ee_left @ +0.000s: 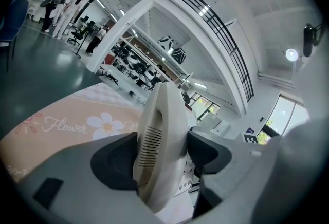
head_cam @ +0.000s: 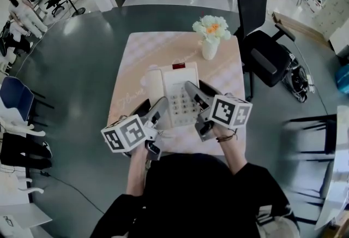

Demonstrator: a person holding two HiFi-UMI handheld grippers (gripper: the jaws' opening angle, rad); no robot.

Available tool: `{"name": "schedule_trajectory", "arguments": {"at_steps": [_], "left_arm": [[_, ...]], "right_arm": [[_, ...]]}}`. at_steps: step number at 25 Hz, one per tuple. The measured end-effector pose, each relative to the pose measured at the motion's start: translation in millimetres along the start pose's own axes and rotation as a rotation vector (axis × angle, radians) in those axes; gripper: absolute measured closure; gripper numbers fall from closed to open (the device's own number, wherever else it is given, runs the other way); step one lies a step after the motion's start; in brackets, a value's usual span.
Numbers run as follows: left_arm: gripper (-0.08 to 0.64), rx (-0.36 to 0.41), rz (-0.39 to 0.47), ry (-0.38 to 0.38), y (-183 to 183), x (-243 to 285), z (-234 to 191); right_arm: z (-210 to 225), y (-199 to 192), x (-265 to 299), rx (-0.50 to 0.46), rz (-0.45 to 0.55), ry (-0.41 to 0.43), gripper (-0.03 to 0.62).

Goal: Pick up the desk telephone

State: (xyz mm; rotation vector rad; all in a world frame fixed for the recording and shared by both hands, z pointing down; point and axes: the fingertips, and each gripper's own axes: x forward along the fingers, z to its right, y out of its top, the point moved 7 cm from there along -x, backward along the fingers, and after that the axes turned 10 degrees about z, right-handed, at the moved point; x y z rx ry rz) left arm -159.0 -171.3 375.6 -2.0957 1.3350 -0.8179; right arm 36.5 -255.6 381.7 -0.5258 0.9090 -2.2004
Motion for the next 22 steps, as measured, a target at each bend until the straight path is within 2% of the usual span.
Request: {"name": "schedule_trajectory", "arguments": {"at_steps": [22], "left_arm": [[0.261,-0.007,-0.027,0.014,-3.6,7.7,-1.7]], "right_arm": [[9.4,-0.3,3.0,0.009,-0.011,-0.001,0.391]]}}
